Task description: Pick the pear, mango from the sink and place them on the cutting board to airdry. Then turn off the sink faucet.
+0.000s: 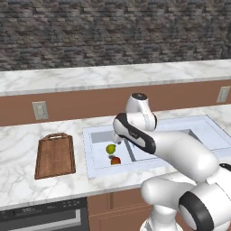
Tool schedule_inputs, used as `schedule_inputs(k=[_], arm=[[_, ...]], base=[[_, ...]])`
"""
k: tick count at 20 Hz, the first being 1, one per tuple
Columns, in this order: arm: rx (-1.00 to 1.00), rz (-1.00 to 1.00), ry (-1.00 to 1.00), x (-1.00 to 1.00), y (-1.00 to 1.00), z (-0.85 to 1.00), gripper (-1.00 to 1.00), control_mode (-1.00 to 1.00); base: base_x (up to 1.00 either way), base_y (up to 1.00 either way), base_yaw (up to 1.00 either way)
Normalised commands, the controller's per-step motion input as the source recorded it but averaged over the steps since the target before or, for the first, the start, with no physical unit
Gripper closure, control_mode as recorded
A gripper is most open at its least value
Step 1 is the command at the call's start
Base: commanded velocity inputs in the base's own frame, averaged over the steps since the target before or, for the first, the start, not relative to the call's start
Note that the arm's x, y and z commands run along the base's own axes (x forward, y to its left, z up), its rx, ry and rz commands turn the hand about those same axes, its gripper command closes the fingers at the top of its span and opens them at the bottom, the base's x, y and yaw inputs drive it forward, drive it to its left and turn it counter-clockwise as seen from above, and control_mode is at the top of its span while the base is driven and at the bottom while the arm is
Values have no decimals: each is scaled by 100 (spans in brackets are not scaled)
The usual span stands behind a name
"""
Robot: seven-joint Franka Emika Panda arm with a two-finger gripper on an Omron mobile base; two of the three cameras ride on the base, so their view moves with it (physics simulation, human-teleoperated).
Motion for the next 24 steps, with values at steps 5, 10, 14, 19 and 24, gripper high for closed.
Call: schedule_inputs(k=[5,10,14,19,24], arm=[[7,0,0,3,0,-11,-100,-100],[3,0,0,8,0,-10,-100,-100],[0,0,0,9,0,-12,-100,-100],[0,0,0,15,0,-13,-100,-100],[0,0,0,19,0,-11,-100,-100]], base=[[0,0,0],[0,0,0],[0,0,0],[0,0,0],[0,0,0]])
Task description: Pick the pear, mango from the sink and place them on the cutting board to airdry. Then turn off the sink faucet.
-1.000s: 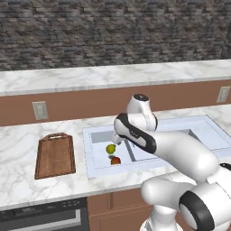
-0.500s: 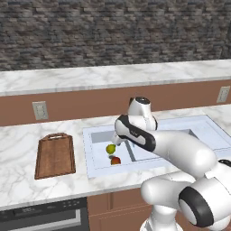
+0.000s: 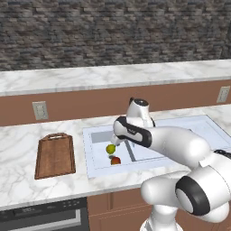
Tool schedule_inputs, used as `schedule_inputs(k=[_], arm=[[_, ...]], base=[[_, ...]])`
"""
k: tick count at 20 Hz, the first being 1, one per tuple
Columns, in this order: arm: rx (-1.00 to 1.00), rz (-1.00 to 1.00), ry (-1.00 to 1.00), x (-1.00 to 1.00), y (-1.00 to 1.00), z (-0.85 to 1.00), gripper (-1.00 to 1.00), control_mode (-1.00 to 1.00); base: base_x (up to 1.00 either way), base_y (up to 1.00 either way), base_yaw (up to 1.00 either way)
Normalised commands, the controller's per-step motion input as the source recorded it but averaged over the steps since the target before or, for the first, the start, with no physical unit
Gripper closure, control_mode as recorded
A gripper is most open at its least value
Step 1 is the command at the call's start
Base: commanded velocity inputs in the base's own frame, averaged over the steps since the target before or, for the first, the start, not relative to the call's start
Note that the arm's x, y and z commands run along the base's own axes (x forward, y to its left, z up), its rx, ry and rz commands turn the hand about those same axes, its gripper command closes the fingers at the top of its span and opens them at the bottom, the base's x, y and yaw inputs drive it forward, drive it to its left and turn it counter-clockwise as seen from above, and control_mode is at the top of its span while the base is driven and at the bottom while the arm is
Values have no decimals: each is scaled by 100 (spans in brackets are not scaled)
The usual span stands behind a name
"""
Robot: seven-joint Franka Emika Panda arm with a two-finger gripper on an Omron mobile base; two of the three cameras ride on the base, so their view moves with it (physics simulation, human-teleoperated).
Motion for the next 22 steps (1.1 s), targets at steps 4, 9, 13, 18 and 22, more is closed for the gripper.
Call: schedule_inputs(k=[4,9,13,18,22], arm=[[0,0,0,16,0,-12,-100,-100],[0,0,0,17,1,-13,-100,-100],[0,0,0,15,1,-14,-100,-100],[0,0,0,15,3,-15,-100,-100],[0,0,0,9,11,-16,-100,-100]], base=[[0,0,0],[0,0,0],[0,0,0],[0,0,0],[0,0,0]])
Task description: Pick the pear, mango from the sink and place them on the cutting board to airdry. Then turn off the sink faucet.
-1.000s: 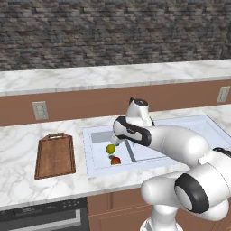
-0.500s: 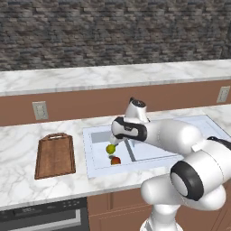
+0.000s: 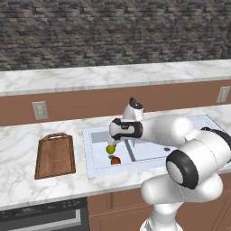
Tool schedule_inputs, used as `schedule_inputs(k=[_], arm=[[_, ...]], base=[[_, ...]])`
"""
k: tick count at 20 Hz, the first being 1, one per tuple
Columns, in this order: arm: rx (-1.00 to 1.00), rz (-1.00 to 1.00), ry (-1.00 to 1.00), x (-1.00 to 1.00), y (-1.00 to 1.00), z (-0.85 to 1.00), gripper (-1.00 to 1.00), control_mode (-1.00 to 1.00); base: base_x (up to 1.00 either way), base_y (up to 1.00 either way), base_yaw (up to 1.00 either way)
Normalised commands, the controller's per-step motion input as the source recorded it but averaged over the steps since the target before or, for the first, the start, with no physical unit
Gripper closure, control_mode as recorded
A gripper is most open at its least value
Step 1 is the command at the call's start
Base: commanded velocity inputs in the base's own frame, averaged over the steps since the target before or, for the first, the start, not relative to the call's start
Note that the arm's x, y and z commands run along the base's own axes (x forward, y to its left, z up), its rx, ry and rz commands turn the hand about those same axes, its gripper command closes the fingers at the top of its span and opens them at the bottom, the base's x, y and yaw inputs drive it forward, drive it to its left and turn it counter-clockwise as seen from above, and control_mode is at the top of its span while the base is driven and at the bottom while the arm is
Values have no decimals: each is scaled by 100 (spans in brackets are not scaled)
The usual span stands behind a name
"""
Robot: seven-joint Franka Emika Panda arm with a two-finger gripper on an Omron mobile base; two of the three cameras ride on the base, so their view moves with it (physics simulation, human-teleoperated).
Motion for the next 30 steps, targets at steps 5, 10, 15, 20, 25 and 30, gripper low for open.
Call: schedule_inputs(k=[5,10,15,20,25,30], arm=[[0,0,0,6,18,-18,-100,-100],[0,0,0,4,5,-18,-100,-100],[0,0,0,5,0,-15,-100,-100],[0,0,0,8,1,-16,-100,-100],[0,0,0,8,3,-17,-100,-100],[0,0,0,9,1,-17,-100,-100]], base=[[0,0,0],[0,0,0],[0,0,0],[0,0,0],[0,0,0],[0,0,0]])
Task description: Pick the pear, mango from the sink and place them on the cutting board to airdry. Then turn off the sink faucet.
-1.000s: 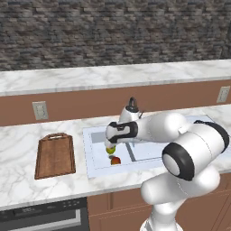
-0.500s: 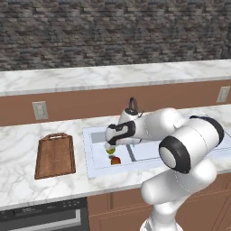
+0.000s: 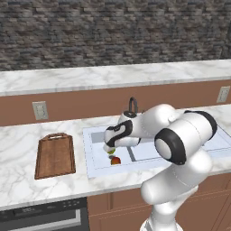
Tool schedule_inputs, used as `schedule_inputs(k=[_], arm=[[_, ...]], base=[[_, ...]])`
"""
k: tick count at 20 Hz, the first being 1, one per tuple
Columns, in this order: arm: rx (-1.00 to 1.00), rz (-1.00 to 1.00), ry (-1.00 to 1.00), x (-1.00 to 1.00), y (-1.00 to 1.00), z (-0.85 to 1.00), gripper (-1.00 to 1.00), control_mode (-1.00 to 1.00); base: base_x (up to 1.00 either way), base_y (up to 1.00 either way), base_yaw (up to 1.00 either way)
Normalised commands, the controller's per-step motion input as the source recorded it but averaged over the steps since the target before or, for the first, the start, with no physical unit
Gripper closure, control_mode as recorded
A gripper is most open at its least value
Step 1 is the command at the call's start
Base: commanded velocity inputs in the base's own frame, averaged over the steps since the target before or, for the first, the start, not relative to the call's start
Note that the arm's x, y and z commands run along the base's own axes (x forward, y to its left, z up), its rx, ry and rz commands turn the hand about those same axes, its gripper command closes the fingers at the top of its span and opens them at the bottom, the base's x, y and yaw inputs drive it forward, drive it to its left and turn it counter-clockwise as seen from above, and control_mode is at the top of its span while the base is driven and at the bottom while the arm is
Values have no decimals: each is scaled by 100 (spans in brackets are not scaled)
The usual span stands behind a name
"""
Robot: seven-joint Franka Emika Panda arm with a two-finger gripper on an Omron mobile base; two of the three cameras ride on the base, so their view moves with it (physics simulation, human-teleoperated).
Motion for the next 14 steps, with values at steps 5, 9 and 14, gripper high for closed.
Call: schedule_inputs(k=[5,9,14], arm=[[0,0,0,12,0,-12,-100,-100],[0,0,0,13,2,-10,-100,-100],[0,0,0,12,3,-10,-100,-100]], base=[[0,0,0],[0,0,0],[0,0,0]])
